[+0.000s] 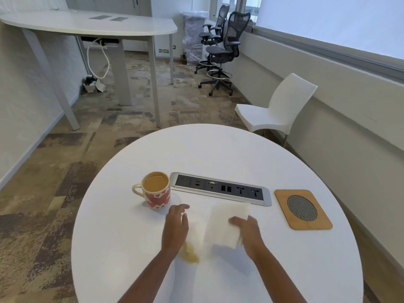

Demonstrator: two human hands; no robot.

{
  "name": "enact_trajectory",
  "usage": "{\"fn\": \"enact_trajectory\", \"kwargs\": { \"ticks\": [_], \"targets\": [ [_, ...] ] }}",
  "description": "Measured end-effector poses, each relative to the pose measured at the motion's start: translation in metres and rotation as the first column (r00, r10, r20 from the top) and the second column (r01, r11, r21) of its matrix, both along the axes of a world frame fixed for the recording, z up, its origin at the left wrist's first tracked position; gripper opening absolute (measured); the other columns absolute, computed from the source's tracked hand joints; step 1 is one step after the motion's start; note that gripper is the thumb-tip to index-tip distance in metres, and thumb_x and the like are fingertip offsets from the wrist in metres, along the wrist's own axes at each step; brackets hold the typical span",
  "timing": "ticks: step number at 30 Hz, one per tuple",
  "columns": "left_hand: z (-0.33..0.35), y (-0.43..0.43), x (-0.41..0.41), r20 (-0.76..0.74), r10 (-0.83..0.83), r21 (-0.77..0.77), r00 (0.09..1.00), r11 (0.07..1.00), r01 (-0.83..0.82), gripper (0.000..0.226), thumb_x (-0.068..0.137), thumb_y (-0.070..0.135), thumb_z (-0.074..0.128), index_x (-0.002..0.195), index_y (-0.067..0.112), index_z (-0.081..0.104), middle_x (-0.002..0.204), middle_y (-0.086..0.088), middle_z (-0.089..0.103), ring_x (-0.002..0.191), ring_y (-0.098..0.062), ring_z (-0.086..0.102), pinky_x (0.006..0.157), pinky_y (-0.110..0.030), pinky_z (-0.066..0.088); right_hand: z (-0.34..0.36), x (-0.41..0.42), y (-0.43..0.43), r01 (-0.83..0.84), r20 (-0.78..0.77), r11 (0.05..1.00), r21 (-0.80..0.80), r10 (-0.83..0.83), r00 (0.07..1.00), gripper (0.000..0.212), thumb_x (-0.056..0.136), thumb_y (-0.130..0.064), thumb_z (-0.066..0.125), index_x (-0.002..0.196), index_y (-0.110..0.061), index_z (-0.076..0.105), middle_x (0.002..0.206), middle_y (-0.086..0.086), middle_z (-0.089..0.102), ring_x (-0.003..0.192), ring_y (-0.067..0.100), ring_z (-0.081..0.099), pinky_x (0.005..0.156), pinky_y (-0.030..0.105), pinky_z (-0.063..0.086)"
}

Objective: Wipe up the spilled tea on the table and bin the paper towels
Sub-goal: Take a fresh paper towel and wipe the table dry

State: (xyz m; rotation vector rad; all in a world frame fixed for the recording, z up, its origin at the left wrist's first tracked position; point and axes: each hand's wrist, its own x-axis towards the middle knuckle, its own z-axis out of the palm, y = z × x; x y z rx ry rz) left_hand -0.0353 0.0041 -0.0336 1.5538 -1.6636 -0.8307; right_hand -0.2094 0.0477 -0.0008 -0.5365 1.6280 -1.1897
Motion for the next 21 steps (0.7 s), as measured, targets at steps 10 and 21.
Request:
{"fn": "enact_trajectory", "kwargs": {
  "ticks": [10,21],
  "targets": [
    [-0.029,-0.001,0.072,0.575,-0.055,-0.095,0.816,0.987,0.133,0.058,0.096,0.021,0.016,0.099,-0.002,0.069,0.097,-0.020,0.072,0.087,-0.032,0.071,0.070,-0.037,0.059,-0.044,-0.005,-0.020,-0.271,-0.883,0.873,0.405,0.450,0.132,0.057,0.093,-0.006,0.036,0.148,-0.013,0.021,0.157,0.015,0.015,0.145,0.029,0.016,0.108,0.039,0.033],
    [-0.053,0.000,0.088,0.655,-0.062,0.026,0.753,0.998,0.060,0.076,0.098,0.032,-0.002,0.110,-0.002,0.065,0.115,-0.021,0.067,0.100,-0.036,0.067,0.076,-0.051,0.055,-0.078,0.051,-0.049,-0.375,-0.735,0.724,0.579,0.663,0.145,0.059,0.101,-0.037,0.021,0.150,-0.017,-0.007,0.159,0.013,-0.014,0.147,0.030,-0.009,0.119,0.047,0.001]
  ]
}}
